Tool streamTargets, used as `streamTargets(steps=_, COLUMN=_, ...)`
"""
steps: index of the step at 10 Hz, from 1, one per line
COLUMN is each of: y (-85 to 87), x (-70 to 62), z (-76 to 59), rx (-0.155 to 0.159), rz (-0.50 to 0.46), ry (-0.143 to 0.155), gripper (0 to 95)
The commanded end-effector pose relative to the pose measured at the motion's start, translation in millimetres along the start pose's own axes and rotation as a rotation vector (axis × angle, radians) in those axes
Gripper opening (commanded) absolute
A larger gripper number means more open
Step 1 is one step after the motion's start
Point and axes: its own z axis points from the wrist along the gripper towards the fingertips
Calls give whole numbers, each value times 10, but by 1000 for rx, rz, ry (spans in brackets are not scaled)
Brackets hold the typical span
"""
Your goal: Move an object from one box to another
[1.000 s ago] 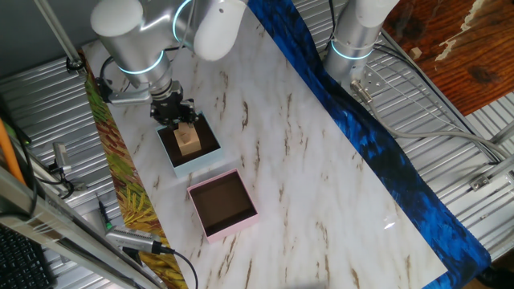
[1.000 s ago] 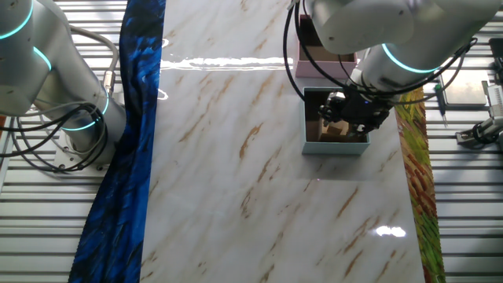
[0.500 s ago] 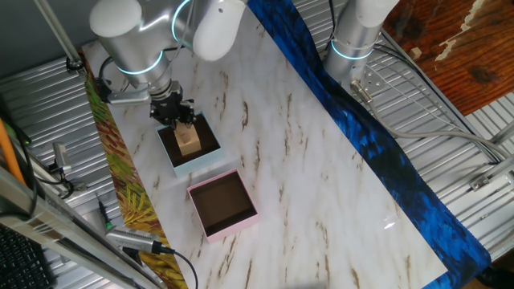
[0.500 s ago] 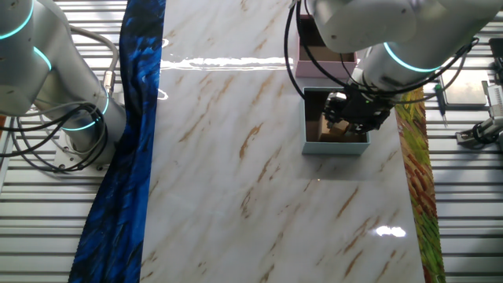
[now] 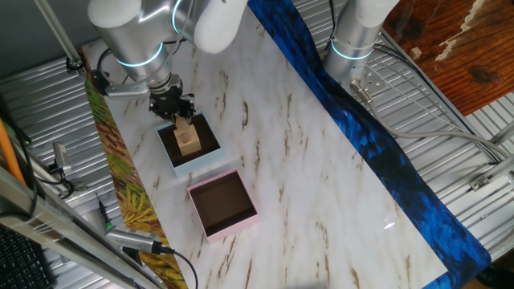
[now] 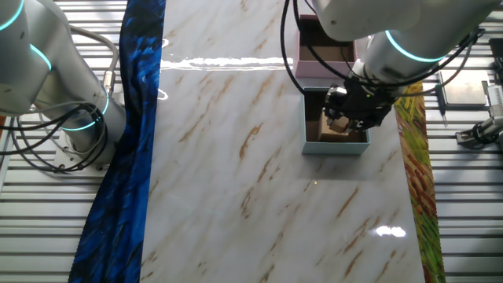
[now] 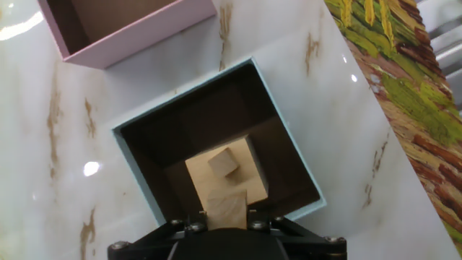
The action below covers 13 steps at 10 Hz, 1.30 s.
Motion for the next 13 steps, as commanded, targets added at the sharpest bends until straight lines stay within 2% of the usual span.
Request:
streamTargets(steps=1, y=16, x=41, z=-83, rx=-2, rz=-1, ry=-2, gripper=0)
streamTargets(steps=3, y=46, x=93, z=-188, rx=-4, rz=-7, ry=0, gripper=0)
streamTargets(steps=5, y=57, x=209, z=-283, rx=1, rz=3, ry=7, gripper=0)
streamTargets(steps=6, y=48, x=239, z=-294, rx=9, rz=3, ry=17, gripper=0)
streamTargets(steps=8, y=48, x=239, z=-294, rx=9, rz=-11, ry=17, gripper=0)
streamTargets(steps=13, y=48, x=239, z=-294, rx=5, rz=2, ry=-7, gripper=0)
